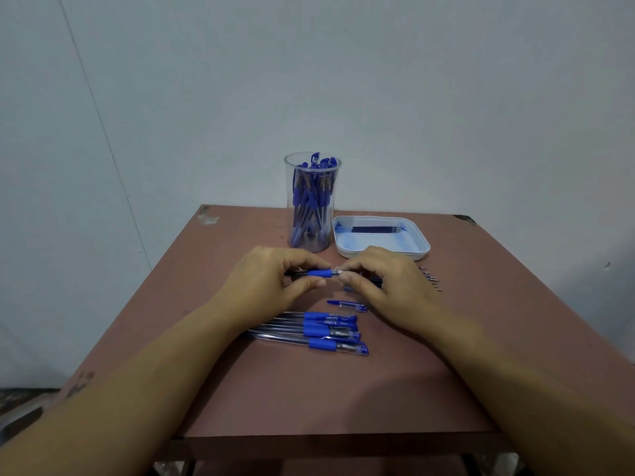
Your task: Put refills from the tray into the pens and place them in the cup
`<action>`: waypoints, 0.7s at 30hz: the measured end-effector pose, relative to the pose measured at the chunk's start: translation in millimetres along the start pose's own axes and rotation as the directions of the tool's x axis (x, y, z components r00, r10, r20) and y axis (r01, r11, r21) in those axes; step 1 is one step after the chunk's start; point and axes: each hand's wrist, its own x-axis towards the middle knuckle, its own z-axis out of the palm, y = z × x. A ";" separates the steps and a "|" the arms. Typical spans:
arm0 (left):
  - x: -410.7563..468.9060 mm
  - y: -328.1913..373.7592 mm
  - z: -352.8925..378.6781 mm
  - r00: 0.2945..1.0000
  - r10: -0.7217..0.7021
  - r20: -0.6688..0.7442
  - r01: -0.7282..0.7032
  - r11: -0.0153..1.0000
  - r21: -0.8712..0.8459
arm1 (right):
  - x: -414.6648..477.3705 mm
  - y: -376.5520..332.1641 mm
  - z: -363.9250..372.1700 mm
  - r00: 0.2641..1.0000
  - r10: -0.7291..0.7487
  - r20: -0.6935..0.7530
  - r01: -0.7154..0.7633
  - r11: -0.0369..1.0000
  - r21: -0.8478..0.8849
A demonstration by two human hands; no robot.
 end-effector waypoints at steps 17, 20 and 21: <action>-0.2 0.2 2.0 1.000 0.018 -0.014 -0.018 1.000 -0.020 | -0.6 -0.2 0.8 1.000 -0.011 -0.013 0.011 1.000 0.012; -0.3 1.0 1.5 1.000 0.014 -0.015 -0.015 1.000 -0.022 | -1.8 0.2 0.1 1.000 0.011 -0.015 -0.010 0.998 0.057; -0.2 1.3 1.4 1.000 0.015 -0.018 -0.016 1.000 -0.022 | -2.2 -1.1 -0.5 1.000 0.012 -0.021 -0.011 0.997 0.071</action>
